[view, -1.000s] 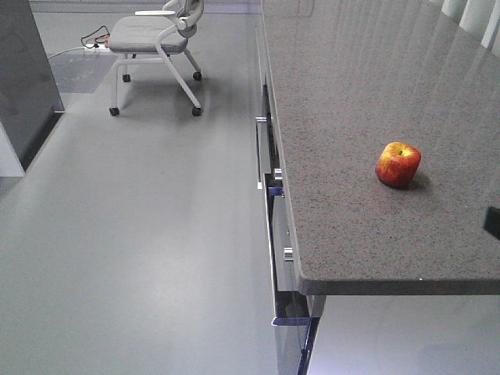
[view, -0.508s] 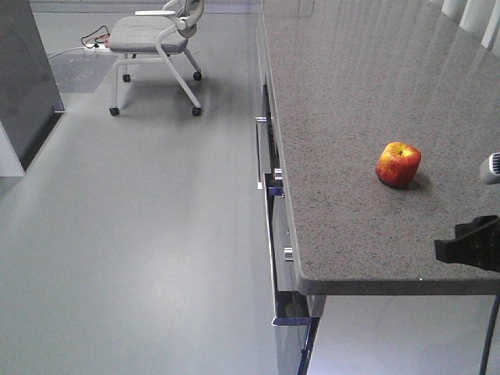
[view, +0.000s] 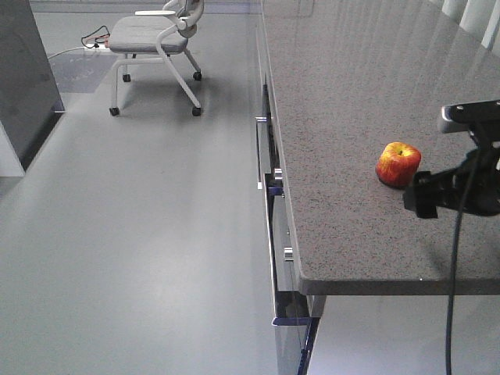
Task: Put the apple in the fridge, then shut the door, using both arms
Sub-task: 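Reach the right gripper down over the red-yellow apple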
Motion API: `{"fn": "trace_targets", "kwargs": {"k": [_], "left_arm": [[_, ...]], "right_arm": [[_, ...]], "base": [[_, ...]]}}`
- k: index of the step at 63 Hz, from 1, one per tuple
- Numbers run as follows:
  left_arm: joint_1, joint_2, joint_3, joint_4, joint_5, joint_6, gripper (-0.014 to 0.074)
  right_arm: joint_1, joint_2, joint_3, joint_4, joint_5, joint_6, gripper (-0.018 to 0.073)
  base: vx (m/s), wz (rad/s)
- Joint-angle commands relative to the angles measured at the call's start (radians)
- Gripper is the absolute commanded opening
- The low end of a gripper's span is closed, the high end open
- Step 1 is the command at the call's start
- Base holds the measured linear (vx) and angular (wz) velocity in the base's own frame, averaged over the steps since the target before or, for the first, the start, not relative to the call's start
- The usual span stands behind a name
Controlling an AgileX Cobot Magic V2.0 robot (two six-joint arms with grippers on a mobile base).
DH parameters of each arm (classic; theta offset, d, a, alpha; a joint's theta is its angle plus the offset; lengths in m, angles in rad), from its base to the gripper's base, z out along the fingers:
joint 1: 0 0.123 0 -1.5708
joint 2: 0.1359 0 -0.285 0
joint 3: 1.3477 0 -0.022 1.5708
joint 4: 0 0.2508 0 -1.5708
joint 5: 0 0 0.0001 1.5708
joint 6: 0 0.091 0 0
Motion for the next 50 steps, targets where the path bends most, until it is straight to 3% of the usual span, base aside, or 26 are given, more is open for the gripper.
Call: {"fn": "trace_targets", "kwargs": {"k": [1,50], "left_arm": [[-0.007,-0.015,0.021,-0.009,-0.068,-0.002,-0.0006],[-0.007,-0.015,0.021,-0.009,-0.068,-0.002,-0.0006]], "right_arm": [[-0.008,0.048,-0.093,-0.008,-0.052,0.003,0.0688],[-0.008,0.57,-0.665,-0.089,0.054,-0.01,0.0667]], "base": [[0.0,0.0],[0.0,0.0]]}}
